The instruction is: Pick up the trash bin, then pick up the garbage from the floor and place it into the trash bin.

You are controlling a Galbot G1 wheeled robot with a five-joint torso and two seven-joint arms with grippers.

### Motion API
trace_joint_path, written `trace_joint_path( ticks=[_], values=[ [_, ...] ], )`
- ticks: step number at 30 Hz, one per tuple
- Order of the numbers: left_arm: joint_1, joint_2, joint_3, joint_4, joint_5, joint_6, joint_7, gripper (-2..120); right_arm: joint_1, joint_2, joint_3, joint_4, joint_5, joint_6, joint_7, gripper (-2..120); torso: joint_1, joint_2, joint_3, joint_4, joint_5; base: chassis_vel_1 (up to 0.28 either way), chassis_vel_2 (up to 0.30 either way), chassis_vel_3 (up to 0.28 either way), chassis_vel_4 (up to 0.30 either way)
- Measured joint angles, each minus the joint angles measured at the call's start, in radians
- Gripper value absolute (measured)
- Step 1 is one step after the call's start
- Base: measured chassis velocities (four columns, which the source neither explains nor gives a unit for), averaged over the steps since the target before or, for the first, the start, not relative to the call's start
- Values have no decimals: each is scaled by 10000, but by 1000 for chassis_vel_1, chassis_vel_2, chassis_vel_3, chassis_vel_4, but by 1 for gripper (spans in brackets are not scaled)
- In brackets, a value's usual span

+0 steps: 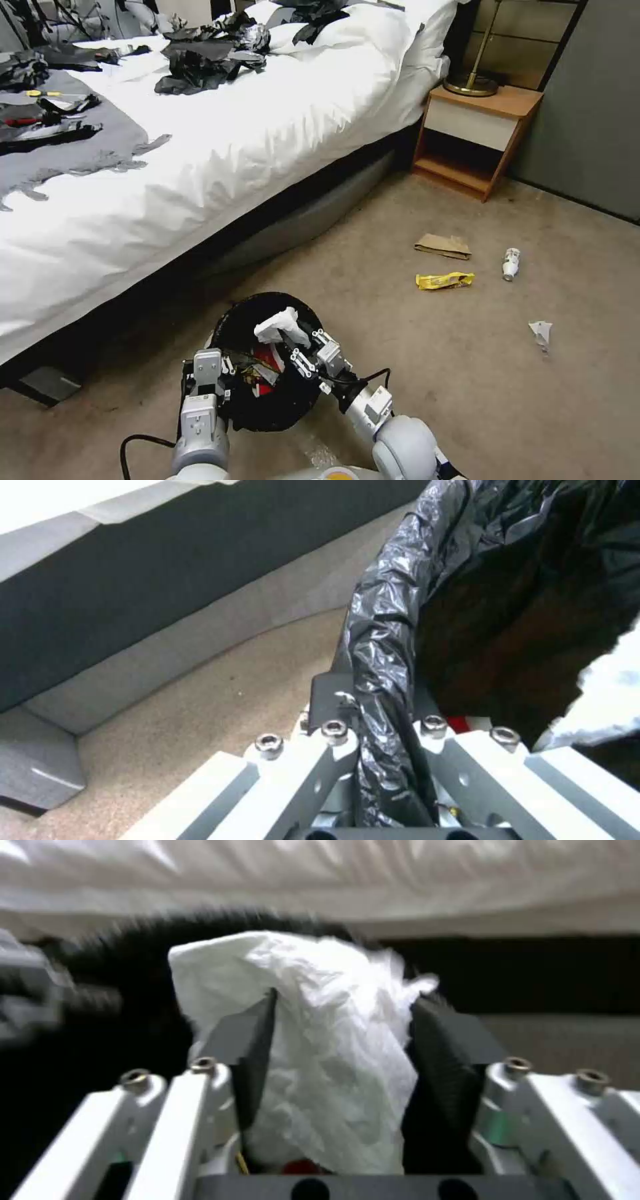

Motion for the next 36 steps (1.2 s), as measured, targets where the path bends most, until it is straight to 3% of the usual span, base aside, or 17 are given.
trace_joint_path(
  ticks=[3,5,6,13,28,30,34,36],
  values=[
    [10,6,27,-9,39,0,-1,1,29,-81,-167,182,39,-80,-9,68,0,0,0,10,-14,0,0,0,0],
    [10,7,29,-12,43,0,0,1,28,-86,-173,196,40,-81,-10,68,0,0,0,9,-17,0,0,0,0],
    [11,18,35,-27,49,0,0,1,7,-101,-175,232,40,-83,-23,78,0,0,0,9,-22,0,0,0,0],
    [-23,48,17,-37,52,5,4,1,-124,-174,-177,508,18,-86,-108,99,0,0,0,6,-32,0,0,0,0],
    [-94,40,-19,27,44,23,19,1,-512,-292,-256,1673,-403,147,-137,100,0,0,0,1,-36,0,0,0,0],
    [-116,59,-73,52,22,24,21,1,-658,-186,-84,2238,-498,206,59,100,0,0,-1,-6,-14,0,0,0,0],
    [-157,120,-132,118,-34,24,30,1,-1006,-3,1061,3375,-1115,324,742,100,0,0,0,1,-24,0,0,0,0],
    [-223,160,-169,128,-115,24,47,1,-1490,148,2260,3928,-1453,509,1330,100,0,0,-1,-2,-29,0,0,0,0]
  ],
)
